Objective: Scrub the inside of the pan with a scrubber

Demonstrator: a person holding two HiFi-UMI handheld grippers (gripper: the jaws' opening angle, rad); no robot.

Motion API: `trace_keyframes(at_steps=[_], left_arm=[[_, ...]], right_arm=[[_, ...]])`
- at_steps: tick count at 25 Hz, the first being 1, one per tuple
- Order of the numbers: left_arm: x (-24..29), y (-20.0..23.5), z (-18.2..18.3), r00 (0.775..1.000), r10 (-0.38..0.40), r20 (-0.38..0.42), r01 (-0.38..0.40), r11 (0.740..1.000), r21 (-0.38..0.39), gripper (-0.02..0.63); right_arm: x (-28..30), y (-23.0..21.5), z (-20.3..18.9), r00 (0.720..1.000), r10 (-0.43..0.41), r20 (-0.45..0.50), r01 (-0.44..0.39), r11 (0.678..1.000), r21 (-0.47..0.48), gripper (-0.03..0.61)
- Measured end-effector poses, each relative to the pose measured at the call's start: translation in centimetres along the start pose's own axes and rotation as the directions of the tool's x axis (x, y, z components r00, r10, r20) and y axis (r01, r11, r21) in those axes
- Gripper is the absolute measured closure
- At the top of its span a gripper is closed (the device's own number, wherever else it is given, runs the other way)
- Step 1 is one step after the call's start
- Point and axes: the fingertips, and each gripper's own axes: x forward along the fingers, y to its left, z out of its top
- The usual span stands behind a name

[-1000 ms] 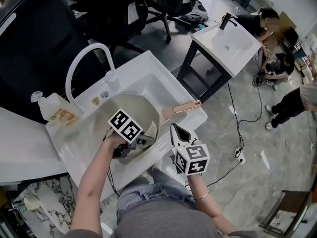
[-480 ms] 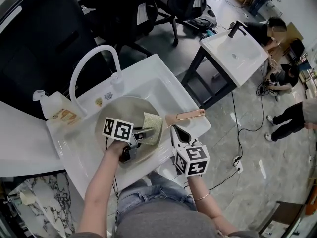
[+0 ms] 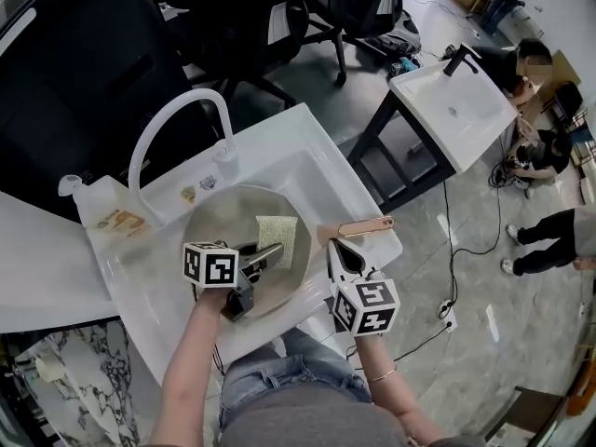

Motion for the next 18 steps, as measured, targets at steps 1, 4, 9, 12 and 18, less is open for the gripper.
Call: trace_keyframes(at_steps=[1,4,9,12,18], left_arm=[[0.3,0.0,-0.7,0.999,-0.019,-0.032,0.019,0.999,-0.029,0.555],[1.4,1.0,-2.8,0.99,-0.006,-0.141,-0.002,0.998,-0.056,0.555],[3.0,3.1,-3.7,0.973,0.073,-0.221,-0.084,0.996,-0.042,0.555],[3.2,5.0,-3.7,0.958,0.15,-0.244,-0.158,0.987,-0.012,0.557],[3.6,7.7,-3.3,0.905,0.34,-0.258,-0.321,0.94,0.111,0.555]], right_arm=[[0.0,-0.2,0.0,1.0,-0.002,-0.001,0.002,1.0,0.003,0.568],[0.2,-0.7,-0.1,1.0,-0.008,-0.004,0.008,1.0,0.013,0.568],[0.2,-1.7,0.0,1.0,-0.026,-0.007,0.026,0.999,0.028,0.568],[0.4,-2.0,-0.3,0.999,-0.031,-0.014,0.031,0.999,0.034,0.568],[1.1,-2.0,-0.6,0.999,-0.022,-0.032,0.024,0.999,0.04,0.568]])
